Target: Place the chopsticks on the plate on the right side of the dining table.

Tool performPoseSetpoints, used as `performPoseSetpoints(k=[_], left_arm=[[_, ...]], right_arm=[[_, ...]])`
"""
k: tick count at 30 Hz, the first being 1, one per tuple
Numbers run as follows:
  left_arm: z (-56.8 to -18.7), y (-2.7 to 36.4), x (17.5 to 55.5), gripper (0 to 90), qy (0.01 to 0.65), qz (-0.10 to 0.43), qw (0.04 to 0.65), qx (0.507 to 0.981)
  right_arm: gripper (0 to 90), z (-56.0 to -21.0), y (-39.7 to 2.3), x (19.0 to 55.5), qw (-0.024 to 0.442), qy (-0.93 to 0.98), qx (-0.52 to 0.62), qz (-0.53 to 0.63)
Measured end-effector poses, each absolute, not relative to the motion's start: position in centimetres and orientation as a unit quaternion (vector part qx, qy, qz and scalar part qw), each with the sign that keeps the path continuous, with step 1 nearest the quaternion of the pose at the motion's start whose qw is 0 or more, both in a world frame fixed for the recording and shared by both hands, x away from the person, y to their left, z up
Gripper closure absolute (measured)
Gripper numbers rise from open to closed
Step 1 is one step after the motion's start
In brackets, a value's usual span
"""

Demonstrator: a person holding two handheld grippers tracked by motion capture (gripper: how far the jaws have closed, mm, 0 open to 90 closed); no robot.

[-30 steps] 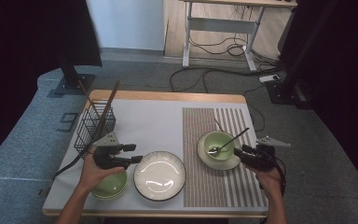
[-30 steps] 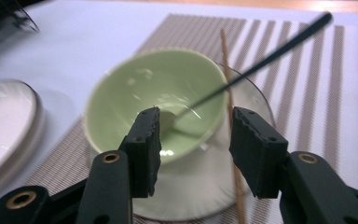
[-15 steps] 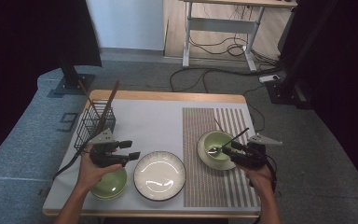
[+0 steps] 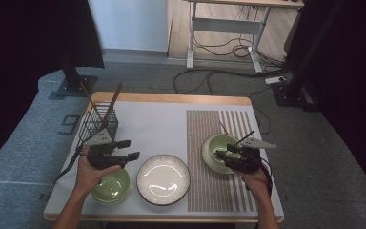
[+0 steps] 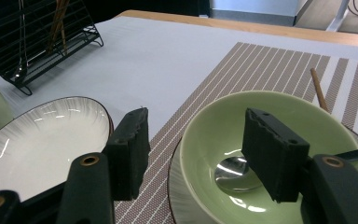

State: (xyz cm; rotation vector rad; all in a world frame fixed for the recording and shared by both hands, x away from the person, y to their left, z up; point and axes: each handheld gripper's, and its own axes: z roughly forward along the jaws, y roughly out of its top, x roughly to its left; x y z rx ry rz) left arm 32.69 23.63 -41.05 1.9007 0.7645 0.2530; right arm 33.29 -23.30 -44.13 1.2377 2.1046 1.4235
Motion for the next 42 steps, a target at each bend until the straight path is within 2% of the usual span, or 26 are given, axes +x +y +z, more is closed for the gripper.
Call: performPoseSetpoints(k=[12, 42], left_arm=[[-39.8, 25.7, 33.2, 37.7, 0.326, 0.137, 0.515, 0.781], [-36.7, 29.5, 34.9, 42.3, 0.342, 0.144, 0.547, 0.750]], right_arm=[[40.4, -44.5, -22.4, 33.4, 0.153, 0.745, 0.423, 0.493], [40.5, -45.7, -20.3, 33.7, 0.145, 0.775, 0.407, 0.462]])
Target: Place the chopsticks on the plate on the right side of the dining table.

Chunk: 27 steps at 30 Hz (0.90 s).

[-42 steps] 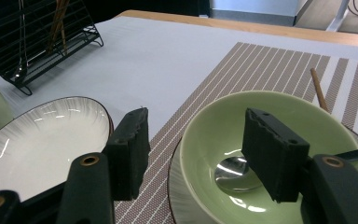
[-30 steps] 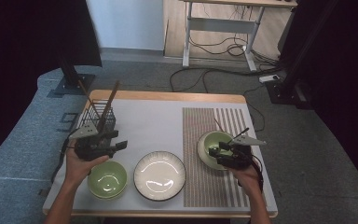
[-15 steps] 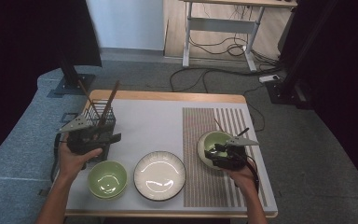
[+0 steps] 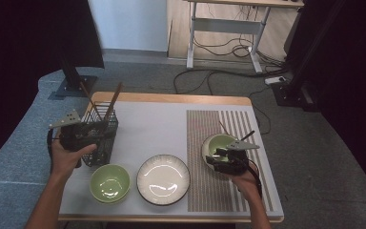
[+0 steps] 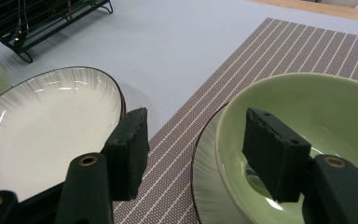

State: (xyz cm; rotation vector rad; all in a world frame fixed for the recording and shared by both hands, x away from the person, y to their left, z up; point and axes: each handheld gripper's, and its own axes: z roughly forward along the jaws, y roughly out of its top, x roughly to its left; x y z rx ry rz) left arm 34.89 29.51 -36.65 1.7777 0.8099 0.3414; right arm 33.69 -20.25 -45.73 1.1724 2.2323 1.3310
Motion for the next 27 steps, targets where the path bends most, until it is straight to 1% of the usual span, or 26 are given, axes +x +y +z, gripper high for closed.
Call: performPoseSetpoints(k=[24, 27], left_arm=[[-35.0, 31.4, 37.1, 42.4, 0.354, 0.157, 0.552, 0.738], [-35.0, 31.4, 37.5, 42.3, 0.357, 0.156, 0.550, 0.738]], right_arm=[[41.3, -46.1, -20.1, 33.8, 0.153, 0.775, 0.404, 0.460], [41.9, -46.0, -20.1, 33.7, 0.160, 0.774, 0.402, 0.462]])
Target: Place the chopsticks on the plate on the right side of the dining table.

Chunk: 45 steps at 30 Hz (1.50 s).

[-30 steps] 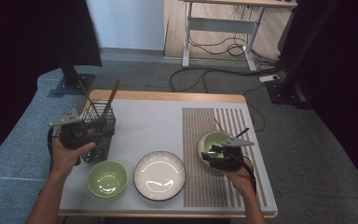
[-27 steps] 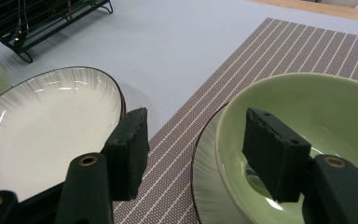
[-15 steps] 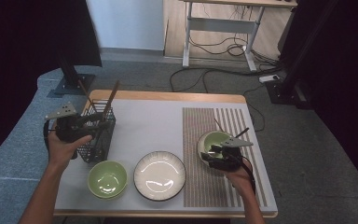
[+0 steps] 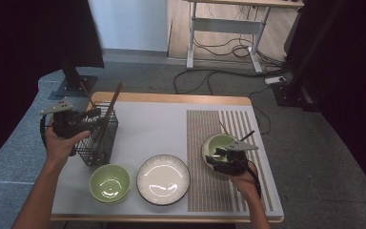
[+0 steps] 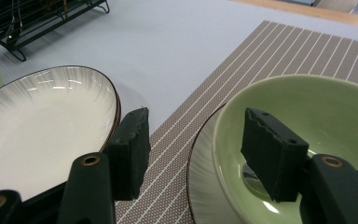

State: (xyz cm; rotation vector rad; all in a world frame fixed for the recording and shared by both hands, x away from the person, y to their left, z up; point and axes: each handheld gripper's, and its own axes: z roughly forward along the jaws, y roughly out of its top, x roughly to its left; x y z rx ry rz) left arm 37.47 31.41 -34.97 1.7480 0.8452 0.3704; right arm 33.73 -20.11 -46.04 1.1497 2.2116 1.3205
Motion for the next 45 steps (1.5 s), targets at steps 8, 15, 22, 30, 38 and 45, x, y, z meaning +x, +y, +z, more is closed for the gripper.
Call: performPoseSetpoints(k=[8, 15, 22, 30, 38, 45], left_arm=[[-34.8, 31.8, 38.2, 42.3, 0.361, 0.162, 0.544, 0.740], [-35.0, 32.2, 39.2, 42.2, 0.370, 0.154, 0.548, 0.734], [-35.0, 32.4, 39.8, 41.9, 0.379, 0.162, 0.530, 0.741], [-35.3, 33.0, 40.6, 42.0, 0.391, 0.160, 0.530, 0.735], [-35.8, 33.4, 41.4, 41.9, 0.397, 0.160, 0.531, 0.731], [-36.2, 33.9, 42.3, 42.2, 0.402, 0.159, 0.528, 0.731]], right_arm=[[41.9, -46.0, -20.0, 33.7, 0.161, 0.773, 0.401, 0.463], [41.9, -46.1, -20.1, 33.8, 0.159, 0.774, 0.404, 0.461], [41.9, -46.1, -20.3, 33.8, 0.161, 0.772, 0.410, 0.458], [41.9, -46.0, -20.4, 33.8, 0.162, 0.771, 0.411, 0.458], [41.9, -46.2, -20.4, 33.8, 0.160, 0.774, 0.411, 0.453], [41.9, -46.2, -20.5, 33.8, 0.160, 0.774, 0.411, 0.455]])
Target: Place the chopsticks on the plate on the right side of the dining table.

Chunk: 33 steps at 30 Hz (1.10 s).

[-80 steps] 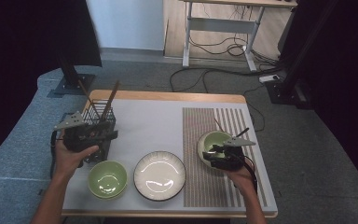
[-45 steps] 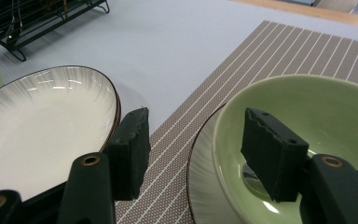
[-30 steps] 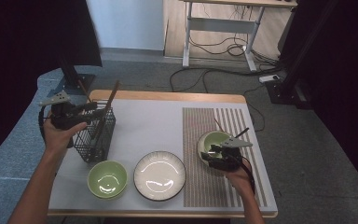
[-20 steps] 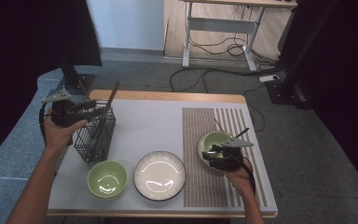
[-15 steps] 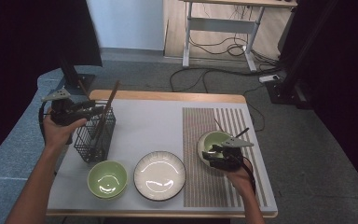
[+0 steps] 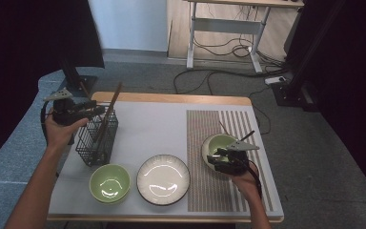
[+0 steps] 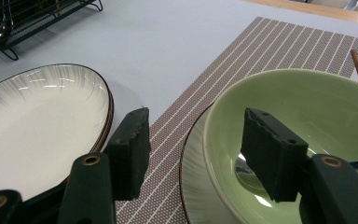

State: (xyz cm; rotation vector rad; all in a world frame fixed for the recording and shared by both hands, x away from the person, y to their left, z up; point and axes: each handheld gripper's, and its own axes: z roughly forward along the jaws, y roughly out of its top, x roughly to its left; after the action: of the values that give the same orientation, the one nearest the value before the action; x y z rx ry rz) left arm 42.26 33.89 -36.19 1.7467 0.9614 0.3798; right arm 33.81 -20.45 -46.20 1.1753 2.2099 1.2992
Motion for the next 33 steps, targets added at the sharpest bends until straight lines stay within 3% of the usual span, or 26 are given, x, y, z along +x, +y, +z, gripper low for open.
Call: performPoseSetpoints(k=[33], left_arm=[[-38.2, 38.0, 44.6, 40.6, 0.448, 0.168, 0.522, 0.706]], right_arm=[[41.8, -46.5, -20.6, 33.9, 0.161, 0.776, 0.412, 0.449]])
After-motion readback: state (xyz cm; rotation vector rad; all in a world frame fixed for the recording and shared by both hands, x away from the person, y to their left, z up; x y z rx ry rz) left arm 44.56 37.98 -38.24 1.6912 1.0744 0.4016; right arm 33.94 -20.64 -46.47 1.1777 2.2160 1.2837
